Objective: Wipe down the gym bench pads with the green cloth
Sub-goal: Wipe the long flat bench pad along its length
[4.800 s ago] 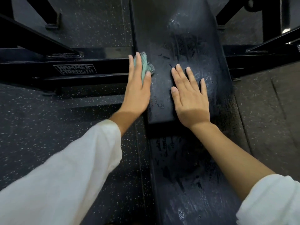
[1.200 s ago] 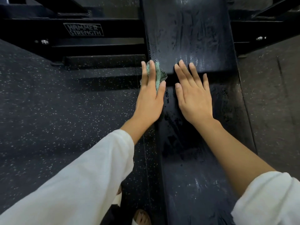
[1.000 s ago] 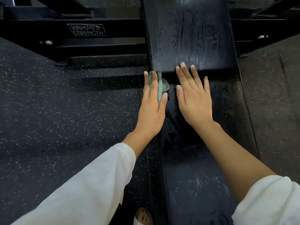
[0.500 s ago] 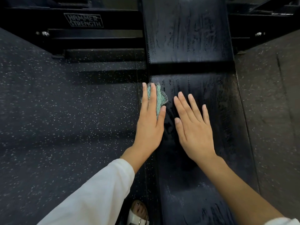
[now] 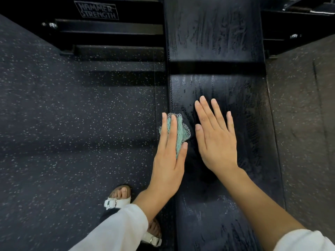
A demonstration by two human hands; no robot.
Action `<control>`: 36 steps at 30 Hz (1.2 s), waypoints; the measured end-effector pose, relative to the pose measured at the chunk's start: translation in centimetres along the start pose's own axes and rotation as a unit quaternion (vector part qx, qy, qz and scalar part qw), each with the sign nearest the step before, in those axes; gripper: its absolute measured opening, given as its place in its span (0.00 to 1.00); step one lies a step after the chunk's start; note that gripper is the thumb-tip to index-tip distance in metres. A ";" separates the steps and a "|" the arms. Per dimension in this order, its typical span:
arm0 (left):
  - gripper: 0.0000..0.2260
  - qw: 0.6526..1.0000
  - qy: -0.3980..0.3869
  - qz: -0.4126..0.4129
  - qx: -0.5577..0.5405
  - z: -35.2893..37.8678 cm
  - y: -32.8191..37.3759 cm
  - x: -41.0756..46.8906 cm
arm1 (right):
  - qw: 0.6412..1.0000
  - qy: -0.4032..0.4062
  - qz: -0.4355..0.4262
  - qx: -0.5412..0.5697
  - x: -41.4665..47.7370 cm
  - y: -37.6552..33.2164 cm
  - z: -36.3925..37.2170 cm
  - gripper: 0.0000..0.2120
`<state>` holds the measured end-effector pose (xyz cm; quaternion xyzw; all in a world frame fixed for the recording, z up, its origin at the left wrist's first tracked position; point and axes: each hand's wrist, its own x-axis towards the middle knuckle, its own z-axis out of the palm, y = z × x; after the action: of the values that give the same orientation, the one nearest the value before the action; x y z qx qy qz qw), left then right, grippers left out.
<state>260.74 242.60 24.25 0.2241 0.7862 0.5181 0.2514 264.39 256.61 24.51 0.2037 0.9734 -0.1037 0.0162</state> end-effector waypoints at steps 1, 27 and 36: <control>0.27 1.000 -0.003 -0.002 0.000 0.1 -0.1 -0.5 | 1.000 0.000 0.001 -0.001 0.0 0.0 0.0 0.24; 0.28 1.000 -0.010 0.002 0.015 -3.1 0.5 11.2 | 1.000 -0.002 0.015 -0.001 0.1 -0.1 0.0 0.23; 0.28 1.000 -0.010 0.001 -0.013 -1.0 -0.4 3.6 | 1.000 0.000 0.018 0.001 0.1 -0.2 0.0 0.24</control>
<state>257.29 243.99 23.63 0.2264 0.7770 0.5260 0.2613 264.25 256.49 24.56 0.2209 0.9696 -0.1040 0.0183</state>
